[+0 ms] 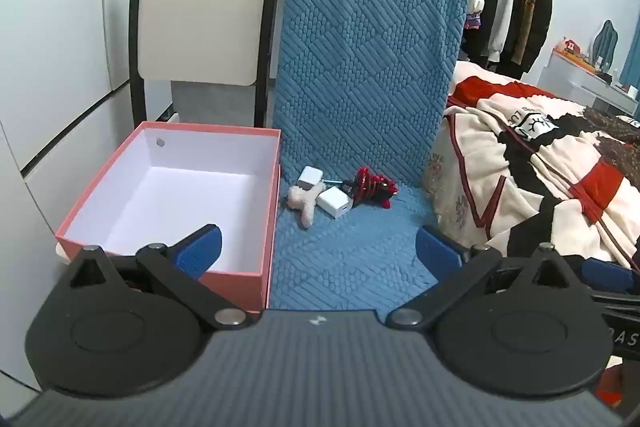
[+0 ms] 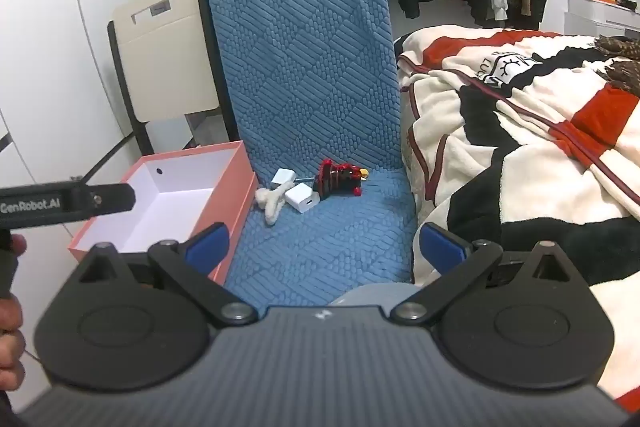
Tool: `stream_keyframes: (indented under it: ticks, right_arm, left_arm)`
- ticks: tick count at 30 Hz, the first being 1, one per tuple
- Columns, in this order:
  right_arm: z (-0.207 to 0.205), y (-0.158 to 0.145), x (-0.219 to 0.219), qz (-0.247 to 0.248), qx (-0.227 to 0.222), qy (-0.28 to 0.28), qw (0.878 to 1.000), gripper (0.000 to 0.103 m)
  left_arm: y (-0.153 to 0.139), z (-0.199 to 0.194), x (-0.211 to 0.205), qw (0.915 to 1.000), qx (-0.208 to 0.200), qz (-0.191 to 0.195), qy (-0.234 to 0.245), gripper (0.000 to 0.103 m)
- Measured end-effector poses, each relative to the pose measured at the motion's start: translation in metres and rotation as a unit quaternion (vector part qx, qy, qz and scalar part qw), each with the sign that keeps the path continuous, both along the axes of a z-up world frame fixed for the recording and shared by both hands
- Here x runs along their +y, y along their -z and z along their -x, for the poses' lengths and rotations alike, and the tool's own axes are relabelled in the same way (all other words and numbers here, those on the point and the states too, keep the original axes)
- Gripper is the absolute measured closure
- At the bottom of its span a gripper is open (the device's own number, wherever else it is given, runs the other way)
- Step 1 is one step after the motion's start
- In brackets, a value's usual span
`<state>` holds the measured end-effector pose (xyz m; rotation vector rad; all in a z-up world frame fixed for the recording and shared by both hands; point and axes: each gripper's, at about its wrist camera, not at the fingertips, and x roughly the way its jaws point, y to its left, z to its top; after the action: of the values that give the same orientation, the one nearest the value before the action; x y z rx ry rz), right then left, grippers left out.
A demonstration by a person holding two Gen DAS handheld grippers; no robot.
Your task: Organize rigid objects
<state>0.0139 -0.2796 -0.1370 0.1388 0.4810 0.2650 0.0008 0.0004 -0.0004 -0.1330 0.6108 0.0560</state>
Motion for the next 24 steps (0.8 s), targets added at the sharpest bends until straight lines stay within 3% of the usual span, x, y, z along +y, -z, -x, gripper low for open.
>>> stream_keyframes:
  ticks: [8,14,24]
  right_arm:
    - [0.005,0.004,0.004,0.006,-0.008,0.001,1.000,0.000]
    - [-0.009,0.002,0.000,-0.025,-0.004,-0.006,1.000,0.000]
    - [-0.006,-0.002,-0.001,-0.004,-0.013,-0.005,1.000,0.000]
  left_arm:
    - [-0.001,-0.001,0.004,0.9999,0.010,0.013,0.000,0.000]
    - [0.011,-0.009,0.003,0.9997,0.022,0.007,-0.002,0.000]
    - [0.013,-0.010,0.002,0.9997,0.020,0.016,0.000,0.000]
